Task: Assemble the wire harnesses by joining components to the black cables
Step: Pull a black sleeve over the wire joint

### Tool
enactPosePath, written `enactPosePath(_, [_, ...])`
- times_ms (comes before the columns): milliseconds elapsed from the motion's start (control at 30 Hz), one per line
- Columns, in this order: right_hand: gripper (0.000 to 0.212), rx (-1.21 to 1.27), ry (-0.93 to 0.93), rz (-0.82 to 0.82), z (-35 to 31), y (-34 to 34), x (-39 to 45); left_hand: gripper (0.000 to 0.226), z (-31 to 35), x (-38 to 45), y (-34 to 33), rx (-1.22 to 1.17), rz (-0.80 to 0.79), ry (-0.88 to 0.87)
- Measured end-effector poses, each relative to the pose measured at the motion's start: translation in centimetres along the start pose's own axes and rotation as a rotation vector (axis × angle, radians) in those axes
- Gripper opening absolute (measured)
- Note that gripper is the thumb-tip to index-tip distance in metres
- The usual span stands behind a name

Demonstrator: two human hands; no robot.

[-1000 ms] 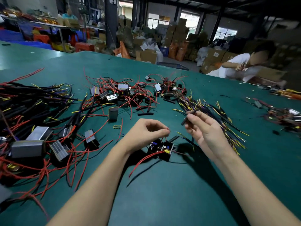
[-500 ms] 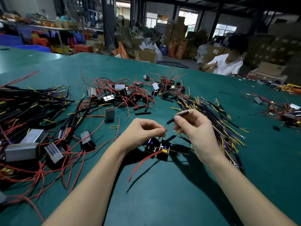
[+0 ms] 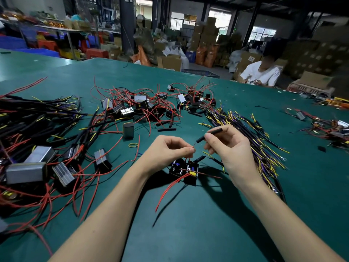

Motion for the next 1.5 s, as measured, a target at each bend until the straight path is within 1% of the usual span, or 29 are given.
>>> enactPosePath(500, [0.006, -0.013, 0.007, 0.008, -0.2, 0.0, -0.2, 0.009, 0.0, 0.0, -0.2, -0.021, -0.011, 0.012])
enactPosePath(767, [0.008, -0.086, 0.024, 0.032, -0.5, 0.2, -0.2, 0.007, 0.2, 0.0, -0.3, -0.016, -0.02, 0.027])
enactPosePath(900, [0.009, -0.115, -0.013, 0.023, -0.2, 0.0, -0.3, 0.008, 0.3, 0.0, -0.4, -0.024, -0.017, 0.025])
enactPosePath(1067, [0.009, -0.088, -0.008, 0.049, -0.2, 0.1, -0.1, 0.007, 0.2, 0.0, -0.4, -0.022, -0.017, 0.017])
enactPosePath(1200, [0.007, -0.094, -0.07, 0.005, 0.4, -0.1, -0.2, 0.003, 0.2, 0.0, -0.5, -0.034, -0.014, 0.011])
enactPosePath(1333, [0.007, -0.089, -0.114, -0.026, 0.7, -0.4, -0.2, 0.014, 0.1, 0.0, -0.3, -0.031, -0.036, 0.028])
enactPosePath(1500, [0.01, -0.176, -0.191, -0.099, 0.9, -0.4, -0.3, 0.02, 0.2, 0.1, 0.1, 0.001, -0.091, 0.06])
Point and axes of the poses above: each hand's wrist, its own x-axis towards the middle knuckle, its own y-axis out of the back of the hand, z = x × y, the point moved 1 cm from there along x, towards the middle knuckle, and after that the axes turned 9 degrees about x, right-handed, at the moved point
